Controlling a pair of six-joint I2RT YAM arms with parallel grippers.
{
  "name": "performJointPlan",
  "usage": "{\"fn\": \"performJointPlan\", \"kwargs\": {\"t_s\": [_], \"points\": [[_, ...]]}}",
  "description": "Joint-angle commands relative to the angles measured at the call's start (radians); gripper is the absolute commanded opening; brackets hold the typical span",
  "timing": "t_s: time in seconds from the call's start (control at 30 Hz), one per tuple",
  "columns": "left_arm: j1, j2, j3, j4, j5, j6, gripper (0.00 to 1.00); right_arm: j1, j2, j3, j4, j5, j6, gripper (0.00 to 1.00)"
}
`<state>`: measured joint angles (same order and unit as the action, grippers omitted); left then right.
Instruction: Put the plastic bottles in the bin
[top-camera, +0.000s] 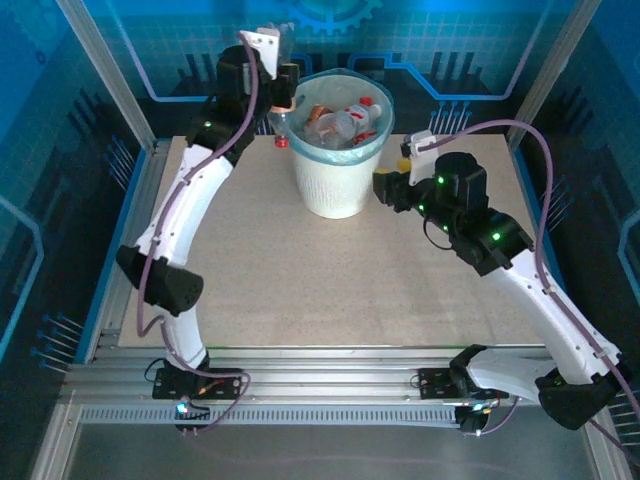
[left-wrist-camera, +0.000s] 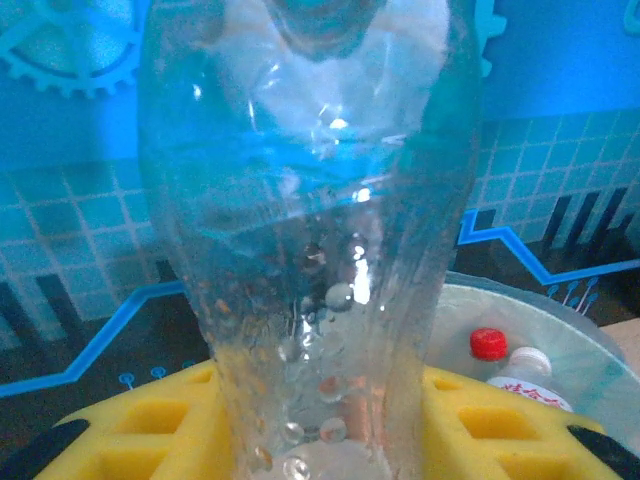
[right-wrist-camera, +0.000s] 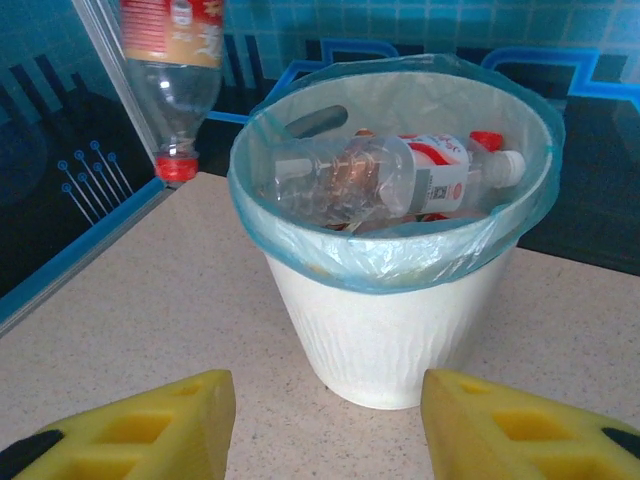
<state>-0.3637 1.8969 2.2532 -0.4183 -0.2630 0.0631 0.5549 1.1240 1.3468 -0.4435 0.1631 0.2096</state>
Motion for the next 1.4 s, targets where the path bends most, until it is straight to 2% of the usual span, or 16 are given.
{"fn": "performJointPlan", "kwargs": {"t_s": [0.0,0.1,0.27,0.5,0.7,0.8,0.9,1.03,1.07,1.17,1.37], "points": [[-0.019,0.053,0.112,0.041,-0.032,0.144,0.4,-0.01,0.007,0.001,0.034,-0.083,0.052,0.52],[-0.045,0.099,0.148,0.099,-0.038,0.236,0.4,-0.01,0.056,0.029,0.043,-0.156,0.068,0.52],[-0.065,0.176,0.2,0.138,-0.027,0.363,0.45,-0.015,0.138,0.093,0.023,-0.158,0.07,0.53],[-0.067,0.261,0.245,0.181,0.01,0.443,0.47,-0.017,0.166,0.109,0.029,-0.142,0.073,0.53],[-0.067,0.329,0.312,0.173,0.037,0.452,0.49,-0.018,0.162,0.094,0.018,-0.132,0.071,0.53],[-0.067,0.338,0.321,0.155,0.048,0.434,0.54,-0.02,0.16,0.09,0.015,-0.129,0.069,0.53],[-0.067,0.335,0.317,0.145,0.027,0.424,0.64,-0.019,0.155,0.088,0.016,-0.126,0.068,0.53],[-0.07,0.323,0.296,0.161,0.0,0.425,0.87,-0.022,0.146,0.093,0.015,-0.119,0.059,0.53],[-0.072,0.317,0.287,0.168,-0.004,0.429,0.9,-0.021,0.143,0.097,0.012,-0.112,0.056,0.53],[-0.075,0.298,0.269,0.179,-0.014,0.429,0.93,-0.024,0.137,0.102,0.01,-0.095,0.048,0.53],[-0.08,0.273,0.257,0.175,-0.021,0.408,0.91,-0.035,0.135,0.119,-0.006,-0.084,0.047,0.53]]}}
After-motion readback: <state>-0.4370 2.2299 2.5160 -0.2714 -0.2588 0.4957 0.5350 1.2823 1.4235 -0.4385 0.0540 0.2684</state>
